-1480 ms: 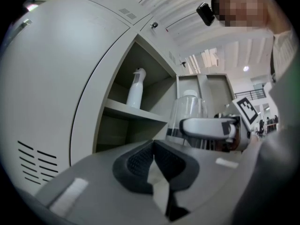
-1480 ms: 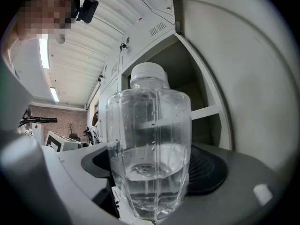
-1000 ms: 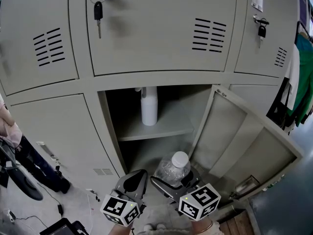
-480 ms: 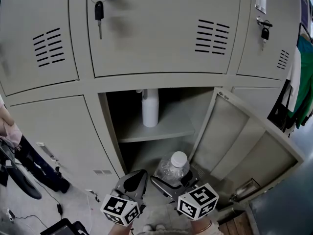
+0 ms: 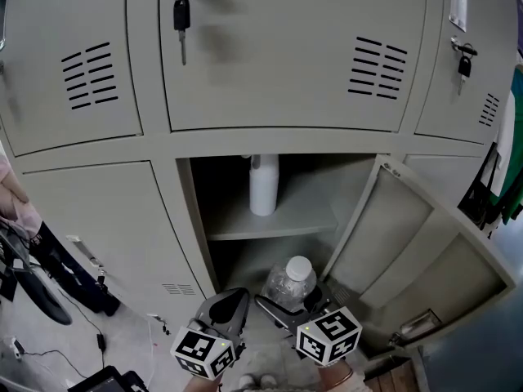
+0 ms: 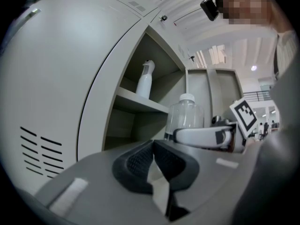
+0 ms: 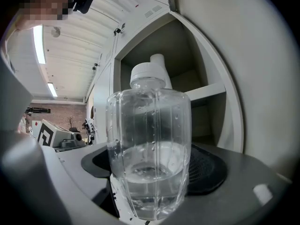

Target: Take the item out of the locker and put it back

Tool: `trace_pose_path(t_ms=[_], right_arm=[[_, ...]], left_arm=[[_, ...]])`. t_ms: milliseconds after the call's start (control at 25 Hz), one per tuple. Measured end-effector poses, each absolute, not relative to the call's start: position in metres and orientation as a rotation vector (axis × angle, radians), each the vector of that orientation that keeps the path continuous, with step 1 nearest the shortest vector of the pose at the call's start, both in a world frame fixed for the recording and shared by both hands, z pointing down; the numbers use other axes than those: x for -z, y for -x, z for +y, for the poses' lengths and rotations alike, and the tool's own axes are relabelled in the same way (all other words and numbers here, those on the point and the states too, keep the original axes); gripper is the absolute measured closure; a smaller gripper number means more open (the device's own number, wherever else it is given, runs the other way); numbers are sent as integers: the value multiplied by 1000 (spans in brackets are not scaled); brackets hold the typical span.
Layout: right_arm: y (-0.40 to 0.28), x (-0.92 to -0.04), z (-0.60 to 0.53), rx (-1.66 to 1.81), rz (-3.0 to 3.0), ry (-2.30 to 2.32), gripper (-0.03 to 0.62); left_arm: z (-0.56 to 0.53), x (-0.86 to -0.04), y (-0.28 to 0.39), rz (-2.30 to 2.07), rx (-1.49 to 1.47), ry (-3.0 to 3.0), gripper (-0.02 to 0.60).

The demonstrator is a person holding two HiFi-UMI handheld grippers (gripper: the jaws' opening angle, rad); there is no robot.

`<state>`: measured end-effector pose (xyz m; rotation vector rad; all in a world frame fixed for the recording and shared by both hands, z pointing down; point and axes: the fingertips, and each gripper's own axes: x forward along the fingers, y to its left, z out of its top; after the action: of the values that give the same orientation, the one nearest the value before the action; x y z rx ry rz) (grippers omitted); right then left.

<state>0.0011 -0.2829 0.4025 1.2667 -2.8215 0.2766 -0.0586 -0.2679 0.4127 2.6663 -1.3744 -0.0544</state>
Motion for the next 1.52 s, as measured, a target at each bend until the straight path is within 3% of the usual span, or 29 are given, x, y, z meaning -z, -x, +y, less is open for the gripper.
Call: trace_pose_path(t_ms=[1520], right_arm=[[43, -457, -372, -226, -2696, -1190, 152]], left_arm=[[-284, -421, 74, -1385, 64, -2641, 574]])
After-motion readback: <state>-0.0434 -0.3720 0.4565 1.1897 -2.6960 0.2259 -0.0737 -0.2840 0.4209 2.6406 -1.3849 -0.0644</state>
